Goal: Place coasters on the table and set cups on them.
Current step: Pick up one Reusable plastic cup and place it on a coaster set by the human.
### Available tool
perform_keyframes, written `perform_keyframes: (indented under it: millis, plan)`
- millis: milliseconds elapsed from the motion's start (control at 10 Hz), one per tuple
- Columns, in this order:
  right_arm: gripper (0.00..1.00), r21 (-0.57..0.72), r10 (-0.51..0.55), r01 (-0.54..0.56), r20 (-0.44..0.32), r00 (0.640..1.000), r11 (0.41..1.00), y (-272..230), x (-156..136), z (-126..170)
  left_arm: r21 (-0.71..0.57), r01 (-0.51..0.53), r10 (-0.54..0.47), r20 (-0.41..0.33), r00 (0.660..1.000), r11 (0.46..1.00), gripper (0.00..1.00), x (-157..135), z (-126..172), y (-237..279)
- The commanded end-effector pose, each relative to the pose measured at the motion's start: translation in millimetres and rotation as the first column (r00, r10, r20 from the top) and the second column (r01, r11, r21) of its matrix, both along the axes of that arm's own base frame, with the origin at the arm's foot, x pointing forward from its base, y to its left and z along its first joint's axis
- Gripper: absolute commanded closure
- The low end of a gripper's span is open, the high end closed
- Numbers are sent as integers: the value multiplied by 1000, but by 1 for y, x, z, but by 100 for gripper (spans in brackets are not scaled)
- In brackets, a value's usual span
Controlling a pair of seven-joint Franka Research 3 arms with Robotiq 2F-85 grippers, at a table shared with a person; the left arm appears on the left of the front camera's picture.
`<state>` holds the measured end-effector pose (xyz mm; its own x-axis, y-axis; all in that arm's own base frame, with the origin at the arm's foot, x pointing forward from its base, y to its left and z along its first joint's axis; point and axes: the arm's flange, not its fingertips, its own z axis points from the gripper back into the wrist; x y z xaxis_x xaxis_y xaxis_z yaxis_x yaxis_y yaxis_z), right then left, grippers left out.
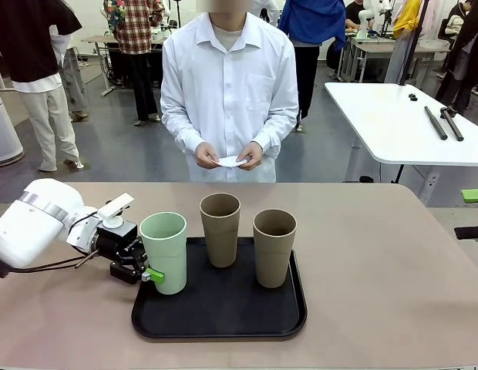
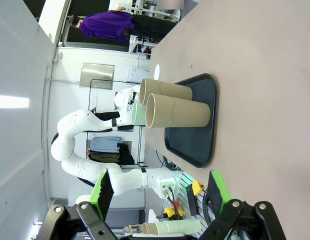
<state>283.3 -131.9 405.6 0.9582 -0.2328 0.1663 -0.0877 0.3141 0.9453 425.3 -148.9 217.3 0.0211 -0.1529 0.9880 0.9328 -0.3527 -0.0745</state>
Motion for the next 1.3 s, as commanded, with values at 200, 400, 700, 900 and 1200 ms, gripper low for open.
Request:
perform_keyframes:
  millis: [200,400,700,900,1200]
  plan:
    - [0,13,-1,1,2,1000,1000,0,1,0,7,-107,107,-68,992,994,100,-12,105,14]
    - [0,13,-1,1,2,1000,1000,0,1,0,21,-143,144,-58,988,990,100,-20,169,11]
    - [0,13,-1,1,2,1000,1000,0,1,0,-4,-173,173,-18,985,985,100,-26,219,18]
    - [0,13,-1,1,2,1000,1000,0,1,0,17,-137,137,-30,990,990,100,-17,205,15]
    - [0,13,-1,1,2,1000,1000,0,1,0,30,-259,259,-6,966,965,17,-5,214,52]
